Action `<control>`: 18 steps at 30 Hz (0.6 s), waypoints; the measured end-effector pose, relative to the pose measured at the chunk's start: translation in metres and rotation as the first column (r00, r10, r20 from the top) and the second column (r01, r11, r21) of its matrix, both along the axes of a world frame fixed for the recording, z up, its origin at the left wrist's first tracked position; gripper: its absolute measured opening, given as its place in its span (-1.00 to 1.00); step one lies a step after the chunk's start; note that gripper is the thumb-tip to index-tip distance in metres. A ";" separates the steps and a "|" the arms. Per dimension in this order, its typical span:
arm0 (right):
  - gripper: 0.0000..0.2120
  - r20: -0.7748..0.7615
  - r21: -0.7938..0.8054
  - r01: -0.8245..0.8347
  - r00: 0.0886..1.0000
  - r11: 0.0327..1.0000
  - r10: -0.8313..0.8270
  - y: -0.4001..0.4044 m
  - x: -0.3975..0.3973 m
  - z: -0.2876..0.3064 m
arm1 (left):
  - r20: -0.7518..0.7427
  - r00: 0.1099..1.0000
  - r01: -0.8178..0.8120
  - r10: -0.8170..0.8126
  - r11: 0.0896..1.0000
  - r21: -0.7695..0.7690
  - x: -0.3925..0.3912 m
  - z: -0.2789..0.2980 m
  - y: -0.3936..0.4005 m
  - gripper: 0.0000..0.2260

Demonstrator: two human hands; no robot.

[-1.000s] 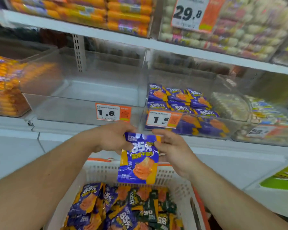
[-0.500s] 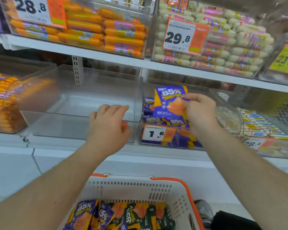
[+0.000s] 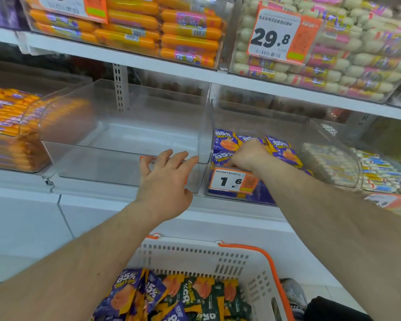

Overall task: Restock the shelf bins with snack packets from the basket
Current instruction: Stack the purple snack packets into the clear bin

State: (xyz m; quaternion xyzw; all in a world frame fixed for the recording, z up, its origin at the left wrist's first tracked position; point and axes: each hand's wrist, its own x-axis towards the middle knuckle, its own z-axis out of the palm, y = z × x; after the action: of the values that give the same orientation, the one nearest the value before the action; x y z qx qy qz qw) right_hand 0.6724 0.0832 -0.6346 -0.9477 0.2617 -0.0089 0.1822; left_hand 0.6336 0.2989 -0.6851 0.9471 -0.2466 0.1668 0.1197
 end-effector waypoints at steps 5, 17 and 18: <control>-0.74 -0.062 0.005 -0.012 0.998 1.000 0.012 0.000 -0.003 0.004 | 0.024 1.000 0.006 -0.005 1.000 -0.023 0.001 -0.003 -0.002 -0.35; -0.77 0.901 -0.276 -0.042 0.335 0.960 0.274 0.038 -0.057 -0.045 | -0.199 0.956 0.217 -0.216 0.976 -0.017 -0.004 -0.018 0.037 -0.73; -0.81 0.907 -0.226 -0.112 0.337 0.968 0.251 0.055 -0.073 -0.070 | -0.336 0.928 0.202 -0.161 0.975 0.090 -0.004 -0.023 0.046 -0.73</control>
State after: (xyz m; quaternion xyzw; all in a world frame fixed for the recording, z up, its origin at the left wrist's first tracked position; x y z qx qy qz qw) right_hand 0.5993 0.1383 -0.7047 -0.8080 0.0045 -0.5384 0.2393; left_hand 0.6296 0.3452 -0.7086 0.9403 -0.3197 -0.0197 0.1154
